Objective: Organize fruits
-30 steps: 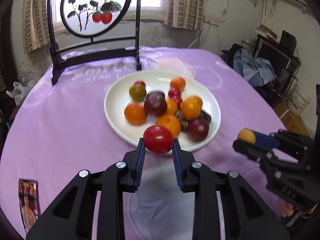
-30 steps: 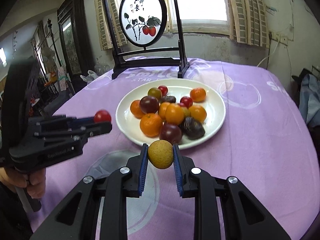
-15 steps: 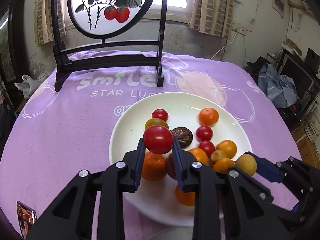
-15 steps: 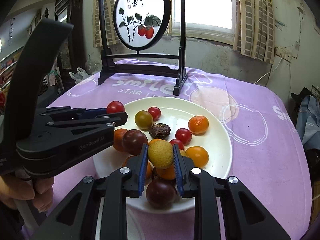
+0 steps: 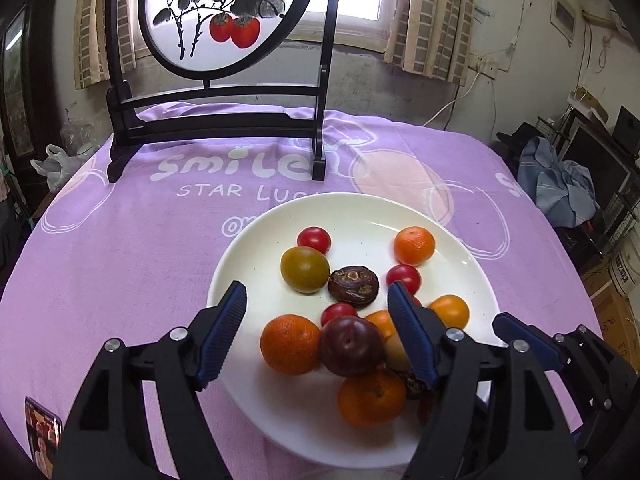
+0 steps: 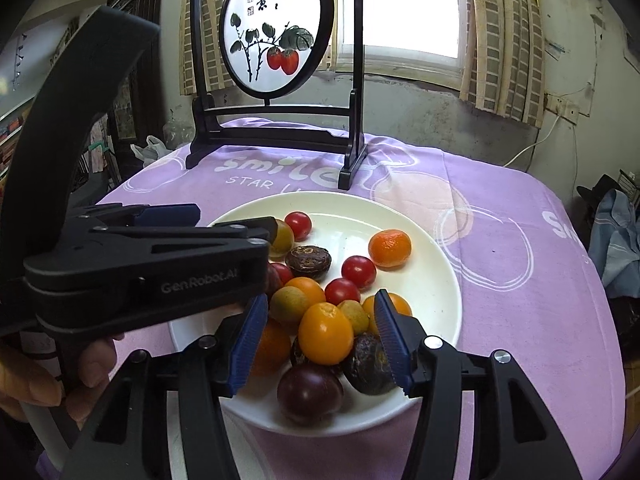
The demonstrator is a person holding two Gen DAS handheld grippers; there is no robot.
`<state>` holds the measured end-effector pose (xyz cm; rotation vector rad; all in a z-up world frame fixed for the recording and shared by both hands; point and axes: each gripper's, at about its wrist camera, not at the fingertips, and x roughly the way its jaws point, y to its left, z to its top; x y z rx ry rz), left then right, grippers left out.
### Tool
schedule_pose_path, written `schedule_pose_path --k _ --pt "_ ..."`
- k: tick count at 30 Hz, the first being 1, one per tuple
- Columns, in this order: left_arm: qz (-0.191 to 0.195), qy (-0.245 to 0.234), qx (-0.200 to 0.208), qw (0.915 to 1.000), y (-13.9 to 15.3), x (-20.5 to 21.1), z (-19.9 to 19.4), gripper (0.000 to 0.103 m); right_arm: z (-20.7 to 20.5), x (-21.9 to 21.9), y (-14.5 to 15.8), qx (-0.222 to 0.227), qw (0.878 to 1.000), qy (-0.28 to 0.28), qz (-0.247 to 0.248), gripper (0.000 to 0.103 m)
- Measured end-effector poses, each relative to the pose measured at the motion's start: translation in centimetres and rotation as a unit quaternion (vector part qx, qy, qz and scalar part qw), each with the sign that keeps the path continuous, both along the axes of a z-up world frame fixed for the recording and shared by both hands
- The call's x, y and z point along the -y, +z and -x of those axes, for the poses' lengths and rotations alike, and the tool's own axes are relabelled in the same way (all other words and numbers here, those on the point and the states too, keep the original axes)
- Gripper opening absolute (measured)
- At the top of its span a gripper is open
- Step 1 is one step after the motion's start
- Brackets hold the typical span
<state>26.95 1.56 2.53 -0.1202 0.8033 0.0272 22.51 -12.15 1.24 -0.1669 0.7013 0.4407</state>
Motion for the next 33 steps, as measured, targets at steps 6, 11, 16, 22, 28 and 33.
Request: schedule_pose_path --k 6,11,16,22,28,33 --pt "-0.021 -0.007 0.003 0.9998 0.6 1.0 2.9 0.075 2.1 1.3 0.3 -0.002 1.000 -0.010 0.001 0.067" --pt "-0.015 -0.013 -0.003 0.9998 0.4 1.4 5.9 0.081 4.3 2.4 0.0 -0.021 0.999 -0.040 0.013 0.071" --pt "-0.012 -0.007 -0.002 0.9999 -0.1 1.3 9.7 0.089 6.8 3.3 -0.8 -0.032 0.998 -0.051 0.011 0.082" --pt "-0.015 -0.015 -0.006 0.9998 -1.0 0.9 13.6 0.091 9.6 4.3 -1.6 -0.043 0.997 -0.062 -0.003 0.086" --pt "-0.021 -0.010 -0.009 0.9997 -2.3 0.2 15.4 0.095 10.7 4.4 -2.7 -0.040 0.997 -0.067 -0.015 0.089" --pt "-0.014 -0.004 -0.019 0.9997 -3.8 -0.4 15.0 0.095 10.5 4.9 -4.1 -0.047 0.997 -0.064 -0.018 0.090"
